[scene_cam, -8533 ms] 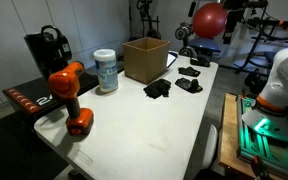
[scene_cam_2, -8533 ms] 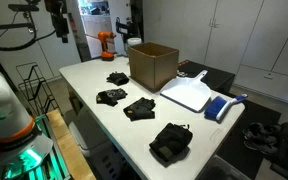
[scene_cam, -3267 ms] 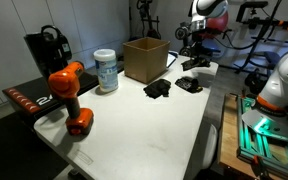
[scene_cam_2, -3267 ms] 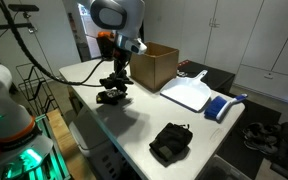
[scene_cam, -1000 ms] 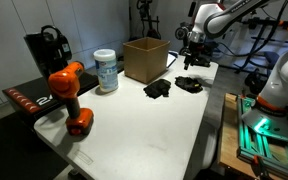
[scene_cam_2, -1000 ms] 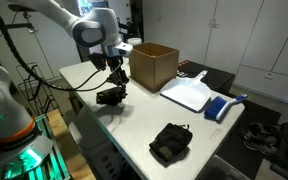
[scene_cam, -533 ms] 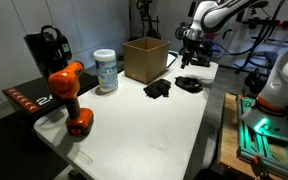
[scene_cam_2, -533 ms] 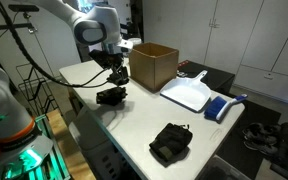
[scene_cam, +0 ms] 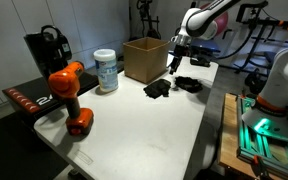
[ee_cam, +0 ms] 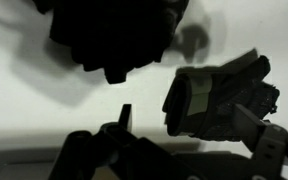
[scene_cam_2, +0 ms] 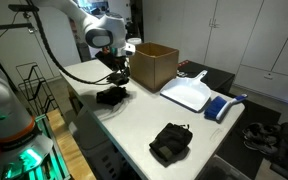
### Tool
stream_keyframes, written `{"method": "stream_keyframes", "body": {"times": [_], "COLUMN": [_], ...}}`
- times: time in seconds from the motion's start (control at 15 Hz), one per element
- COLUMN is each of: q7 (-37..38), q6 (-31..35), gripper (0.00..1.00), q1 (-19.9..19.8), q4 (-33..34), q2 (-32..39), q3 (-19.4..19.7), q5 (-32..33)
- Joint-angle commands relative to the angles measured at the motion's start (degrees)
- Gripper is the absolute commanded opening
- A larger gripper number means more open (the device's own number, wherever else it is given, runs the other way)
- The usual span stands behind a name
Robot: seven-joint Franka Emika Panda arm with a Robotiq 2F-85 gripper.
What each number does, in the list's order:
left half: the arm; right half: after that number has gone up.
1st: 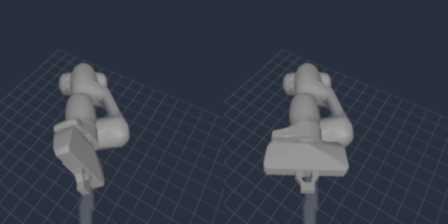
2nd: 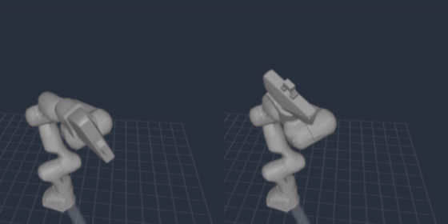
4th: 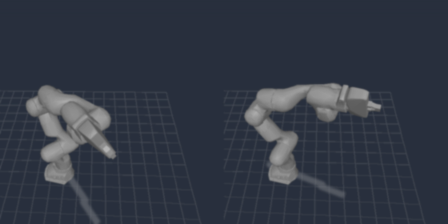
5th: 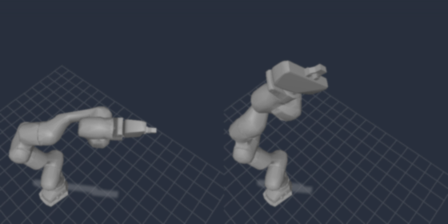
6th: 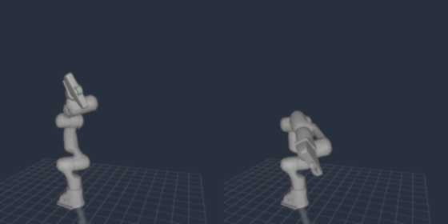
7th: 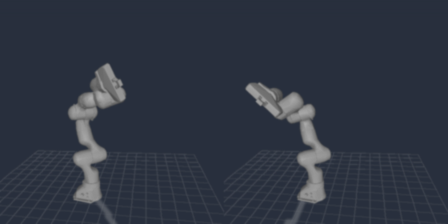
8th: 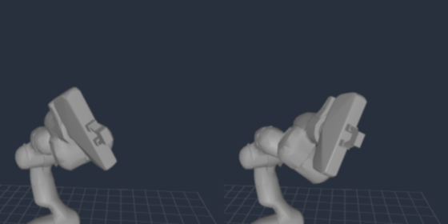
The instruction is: Stack all the black gloves together
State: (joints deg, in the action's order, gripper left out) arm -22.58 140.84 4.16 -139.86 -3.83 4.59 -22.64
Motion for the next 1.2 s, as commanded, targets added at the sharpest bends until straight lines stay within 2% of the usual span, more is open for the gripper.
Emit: {"method": "stream_keyframes", "body": {"times": [0.0,0.13,0.2,0.27,0.33,0.4,0.67,0.93,1.0,1.13], "q7": [-4.61,-6.56,-8.15,-8.96,-9.59,-10.0,-5.17,-1.43,-1.01,-0.92], "q6": [-1.27,-1.01,-1.09,-0.97,-1.04,-1.3,-0.84,-2.83,-3.76,-5.76], "gripper": [1.0,0.97,0.91,0.82,0.67,0.65,0.34,0.03,0.0,0.0], "q1": [-0.37,-0.99,-1.24,-1.61,-1.92,-2.27,-3.14,-4.1,-4.37,-4.88], "q4": [4.64,6.23,6.96,7.67,8.2,8.75,9.13,6.73,5.83,4.21], "q2": [6.22,8.48,9.66,10.67,11.52,12.27,13.38,10.09,8.57,5.36], "q3": [-2.09,-3.53,-4.3,-4.95,-5.63,-6.19,-6.65,-6.27,-6.19,-5.91], "q5": [-5.5,-8.09,-9.75,-10.69,-11.44,-11.68,-7.69,-5.01,-4.55,-4.3]}}
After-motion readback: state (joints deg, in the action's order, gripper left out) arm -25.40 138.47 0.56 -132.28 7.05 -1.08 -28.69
